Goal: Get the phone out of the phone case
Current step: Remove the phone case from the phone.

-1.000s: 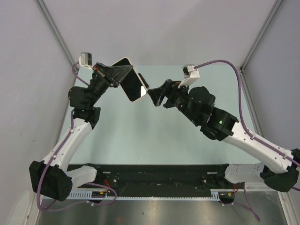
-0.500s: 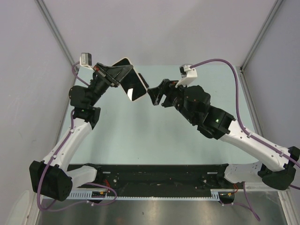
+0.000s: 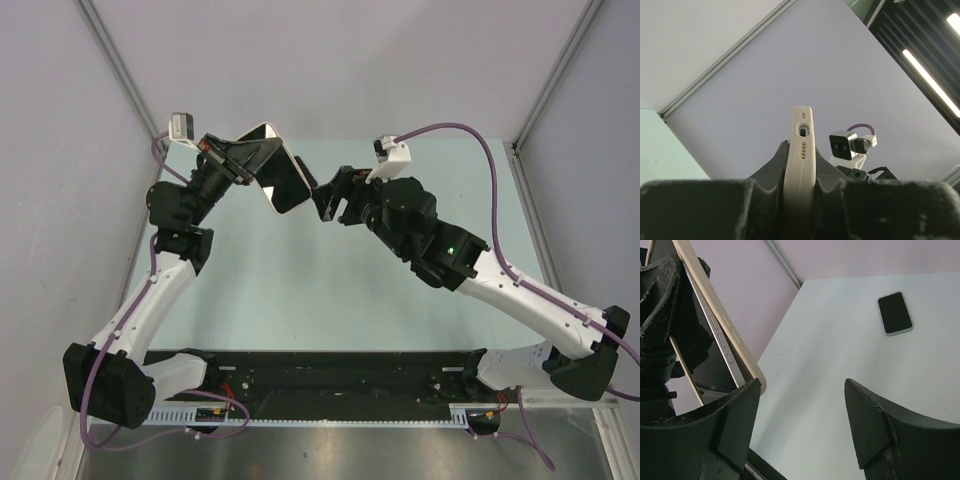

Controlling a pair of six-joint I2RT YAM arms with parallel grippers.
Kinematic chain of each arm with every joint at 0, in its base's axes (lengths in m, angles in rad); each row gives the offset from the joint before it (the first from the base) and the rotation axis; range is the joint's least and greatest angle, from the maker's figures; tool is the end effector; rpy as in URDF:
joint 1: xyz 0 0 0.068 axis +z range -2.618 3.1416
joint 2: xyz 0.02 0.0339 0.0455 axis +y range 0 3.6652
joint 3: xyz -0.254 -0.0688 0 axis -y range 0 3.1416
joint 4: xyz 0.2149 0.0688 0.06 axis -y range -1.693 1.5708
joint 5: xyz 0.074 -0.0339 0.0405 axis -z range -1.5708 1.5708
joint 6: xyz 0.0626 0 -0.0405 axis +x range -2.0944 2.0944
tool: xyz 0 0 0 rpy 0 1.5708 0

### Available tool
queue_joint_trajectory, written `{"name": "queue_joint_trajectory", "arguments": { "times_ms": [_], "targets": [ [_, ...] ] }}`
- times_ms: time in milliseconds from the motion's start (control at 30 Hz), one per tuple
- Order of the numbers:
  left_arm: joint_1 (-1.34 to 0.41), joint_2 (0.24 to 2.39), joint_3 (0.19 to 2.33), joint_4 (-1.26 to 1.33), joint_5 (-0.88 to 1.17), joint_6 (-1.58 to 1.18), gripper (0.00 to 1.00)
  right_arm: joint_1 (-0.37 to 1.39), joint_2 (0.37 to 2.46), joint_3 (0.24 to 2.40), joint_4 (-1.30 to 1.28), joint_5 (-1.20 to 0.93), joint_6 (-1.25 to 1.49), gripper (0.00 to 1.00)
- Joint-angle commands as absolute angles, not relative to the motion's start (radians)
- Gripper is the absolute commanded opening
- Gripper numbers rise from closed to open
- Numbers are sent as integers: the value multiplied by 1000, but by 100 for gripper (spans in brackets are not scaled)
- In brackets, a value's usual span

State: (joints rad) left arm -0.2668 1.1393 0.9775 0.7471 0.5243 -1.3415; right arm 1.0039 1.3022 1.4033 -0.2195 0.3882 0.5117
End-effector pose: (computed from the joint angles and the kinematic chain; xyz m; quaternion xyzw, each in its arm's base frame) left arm 0.2255 -0.0941 0.4396 -0.0377 0.5094 -0.6979 0.5020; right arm 0.1765 0.2331 0.4242 -0.0545 0.7428 0.3431 0.5724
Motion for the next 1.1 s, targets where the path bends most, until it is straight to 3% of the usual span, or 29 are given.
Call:
{"name": "queue_joint_trajectory", "arguments": {
  "times_ms": [0, 167, 467, 1067],
  "targets": [
    [-362, 1083, 1026, 940, 640, -1559, 0, 1023, 1439, 1370, -253, 244, 512, 75],
    [-362, 1085, 1020, 940, 641, -1562, 0, 1009, 1417, 1352, -207, 149, 531, 77],
    [-362, 1114, 986, 1018, 647, -1620, 0, 907, 1351, 1169, 204, -199, 683, 79],
    [-388, 1134, 879, 1098, 666, -1620, 0, 871, 1543, 1184, 595, -434, 923, 74]
  ]
}}
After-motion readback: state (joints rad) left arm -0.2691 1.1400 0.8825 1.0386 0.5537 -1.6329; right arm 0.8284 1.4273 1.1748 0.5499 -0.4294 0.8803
